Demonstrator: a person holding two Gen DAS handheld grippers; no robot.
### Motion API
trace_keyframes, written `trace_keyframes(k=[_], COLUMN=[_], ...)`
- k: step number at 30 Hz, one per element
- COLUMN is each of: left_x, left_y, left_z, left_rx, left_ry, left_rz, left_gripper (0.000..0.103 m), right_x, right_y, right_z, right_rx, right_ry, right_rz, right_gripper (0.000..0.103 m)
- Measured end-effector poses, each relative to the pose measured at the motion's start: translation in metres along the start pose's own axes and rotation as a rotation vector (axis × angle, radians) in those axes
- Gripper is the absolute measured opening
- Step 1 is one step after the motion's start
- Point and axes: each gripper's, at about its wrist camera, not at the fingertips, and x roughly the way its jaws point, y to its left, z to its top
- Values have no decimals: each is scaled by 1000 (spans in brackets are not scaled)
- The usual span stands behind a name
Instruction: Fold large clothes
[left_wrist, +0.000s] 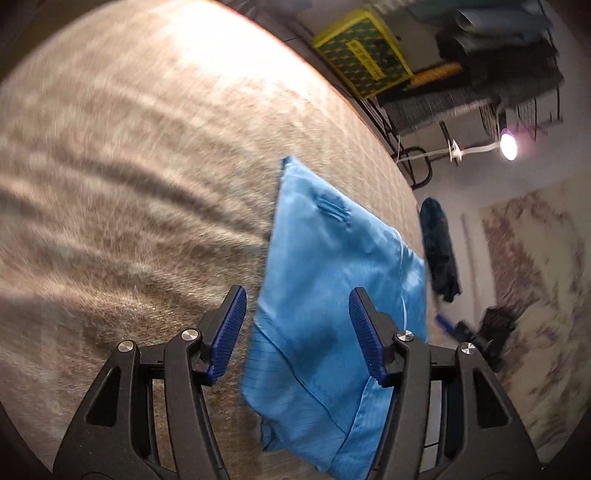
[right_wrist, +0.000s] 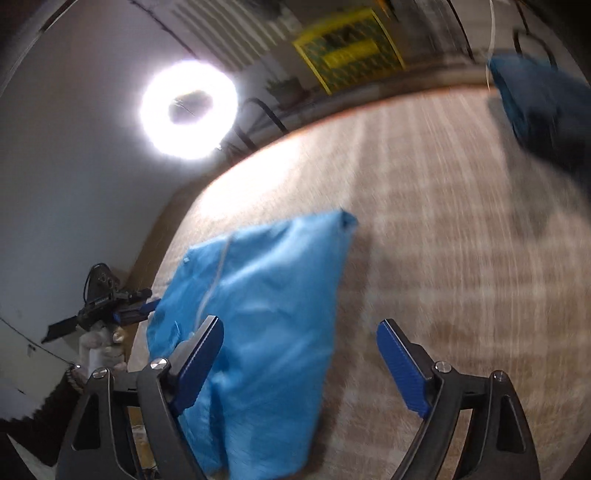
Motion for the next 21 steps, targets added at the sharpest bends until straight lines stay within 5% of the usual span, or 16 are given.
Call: trace_keyframes(k=[12, 16, 21], left_x=[21, 32, 46], left_y=[27, 16, 3], left_z=[5, 7, 8], left_rx=[-119, -77, -33], left_ry=[79, 110, 131], left_rz=[-197, -204, -186], left_gripper=[58, 57, 46], right_x=[40, 55, 67], right_y=[-58, -55, -43], right_z=[-11, -9, -9], right_rx=[240, 246, 245], right_ry=[80, 103, 98], right_rz=[282, 344, 385], right_gripper=[57, 41, 37])
